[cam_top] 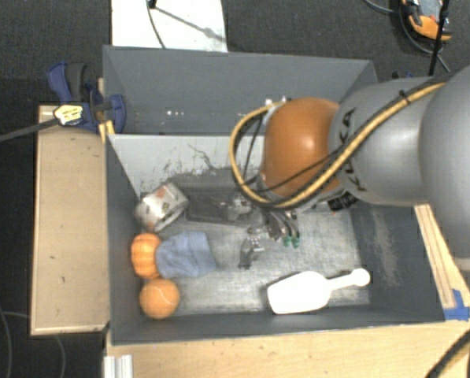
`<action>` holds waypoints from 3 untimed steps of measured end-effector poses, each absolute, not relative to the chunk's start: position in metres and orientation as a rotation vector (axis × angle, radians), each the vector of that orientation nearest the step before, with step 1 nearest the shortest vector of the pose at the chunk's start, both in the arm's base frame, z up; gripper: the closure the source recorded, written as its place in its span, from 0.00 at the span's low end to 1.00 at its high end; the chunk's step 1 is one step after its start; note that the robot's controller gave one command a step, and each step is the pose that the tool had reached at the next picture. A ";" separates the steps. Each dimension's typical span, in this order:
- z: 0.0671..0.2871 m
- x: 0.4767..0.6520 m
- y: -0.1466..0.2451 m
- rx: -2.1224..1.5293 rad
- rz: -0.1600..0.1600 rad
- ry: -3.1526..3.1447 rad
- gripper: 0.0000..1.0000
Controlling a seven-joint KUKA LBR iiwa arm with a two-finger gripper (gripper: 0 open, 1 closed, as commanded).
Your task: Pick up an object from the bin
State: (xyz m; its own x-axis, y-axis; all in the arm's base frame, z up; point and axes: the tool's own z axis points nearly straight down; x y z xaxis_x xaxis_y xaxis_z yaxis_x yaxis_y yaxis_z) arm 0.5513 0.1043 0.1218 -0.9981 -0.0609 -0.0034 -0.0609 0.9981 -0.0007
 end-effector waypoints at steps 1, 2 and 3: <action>0.096 0.578 0.123 0.015 0.011 3.133 0.00; 0.092 0.582 0.140 0.009 0.000 3.132 0.00; 0.082 0.590 0.171 -0.156 -0.007 3.123 0.00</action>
Offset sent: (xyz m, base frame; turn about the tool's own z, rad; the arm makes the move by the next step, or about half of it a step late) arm 0.0304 0.0587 -0.0345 -0.0257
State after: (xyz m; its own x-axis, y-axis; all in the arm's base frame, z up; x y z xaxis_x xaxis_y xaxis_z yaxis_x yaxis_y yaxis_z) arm 0.5904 0.1714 0.0816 -0.9949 -0.0999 -0.0146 -0.0998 0.9950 -0.0051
